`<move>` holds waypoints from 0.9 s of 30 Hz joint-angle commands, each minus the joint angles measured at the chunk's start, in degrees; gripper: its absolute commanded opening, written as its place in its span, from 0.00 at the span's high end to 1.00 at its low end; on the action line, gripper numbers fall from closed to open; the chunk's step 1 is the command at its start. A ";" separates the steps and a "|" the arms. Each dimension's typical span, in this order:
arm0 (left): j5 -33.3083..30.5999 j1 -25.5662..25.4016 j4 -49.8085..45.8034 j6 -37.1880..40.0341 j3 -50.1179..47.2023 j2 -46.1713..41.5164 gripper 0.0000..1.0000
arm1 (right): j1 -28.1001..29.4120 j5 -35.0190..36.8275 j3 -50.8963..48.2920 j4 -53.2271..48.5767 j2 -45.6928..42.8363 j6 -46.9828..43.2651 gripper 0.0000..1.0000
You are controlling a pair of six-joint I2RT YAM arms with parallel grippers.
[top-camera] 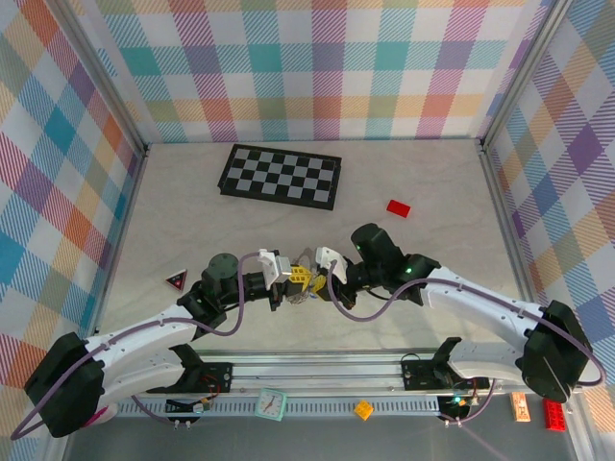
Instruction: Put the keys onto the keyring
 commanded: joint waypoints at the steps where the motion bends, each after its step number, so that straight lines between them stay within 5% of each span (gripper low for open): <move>1: 1.39 -0.26 5.90 -0.35 -0.16 -0.19 1.00 | 0.68 0.89 1.42 -1.39 -1.47 -2.37 0.96; 10: 1.48 -0.26 4.26 0.33 -0.37 -1.49 1.00 | -0.50 7.65 -3.68 -0.65 -8.24 -0.46 0.69; 27: 3.57 -0.21 3.44 0.27 -0.01 -1.71 1.00 | -4.06 2.58 -6.81 7.21 -13.43 5.28 0.76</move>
